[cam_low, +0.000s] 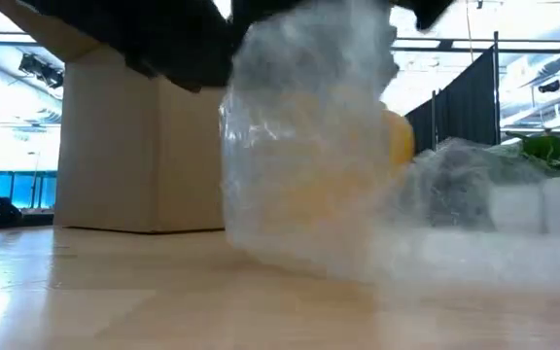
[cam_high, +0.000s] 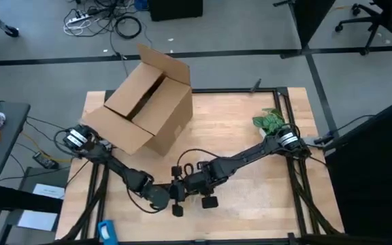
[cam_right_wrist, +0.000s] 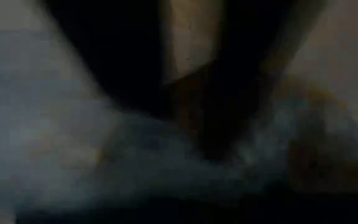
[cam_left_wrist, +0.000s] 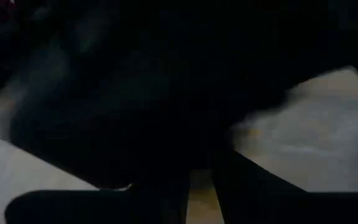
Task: Wrap mug
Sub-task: Wrap the yellow mug with the bubble wrap
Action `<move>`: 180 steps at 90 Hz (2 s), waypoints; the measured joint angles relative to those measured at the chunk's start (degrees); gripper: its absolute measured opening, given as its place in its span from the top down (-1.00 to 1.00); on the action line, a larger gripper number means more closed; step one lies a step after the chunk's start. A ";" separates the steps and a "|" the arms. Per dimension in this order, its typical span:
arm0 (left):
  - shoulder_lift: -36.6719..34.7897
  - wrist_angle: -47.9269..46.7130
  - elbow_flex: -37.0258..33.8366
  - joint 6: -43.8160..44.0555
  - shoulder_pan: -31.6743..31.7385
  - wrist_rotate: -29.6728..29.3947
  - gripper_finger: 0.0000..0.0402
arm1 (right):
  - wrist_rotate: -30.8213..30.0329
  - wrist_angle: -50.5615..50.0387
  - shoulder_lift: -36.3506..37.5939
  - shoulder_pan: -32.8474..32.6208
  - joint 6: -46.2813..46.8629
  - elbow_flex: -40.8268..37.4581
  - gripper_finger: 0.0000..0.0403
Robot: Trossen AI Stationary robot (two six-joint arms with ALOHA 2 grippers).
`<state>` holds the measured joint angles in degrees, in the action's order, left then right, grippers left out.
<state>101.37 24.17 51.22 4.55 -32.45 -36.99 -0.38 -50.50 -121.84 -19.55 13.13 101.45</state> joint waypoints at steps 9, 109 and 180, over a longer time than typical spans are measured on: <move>0.18 1.43 0.00 -0.15 0.14 -0.02 0.76 | -0.94 -2.94 0.00 -0.80 0.95 2.60 0.90; -0.81 -0.72 0.14 -0.94 -0.73 2.18 0.76 | -2.34 -3.42 -1.41 -0.97 -2.63 0.91 0.90; -1.08 -2.90 1.16 -0.09 -0.86 1.85 0.76 | -3.40 -18.29 -1.73 -1.47 -5.36 20.21 0.90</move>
<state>100.29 21.28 52.38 4.47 -33.31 -35.14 -3.78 -68.79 -123.57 -21.02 7.77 121.66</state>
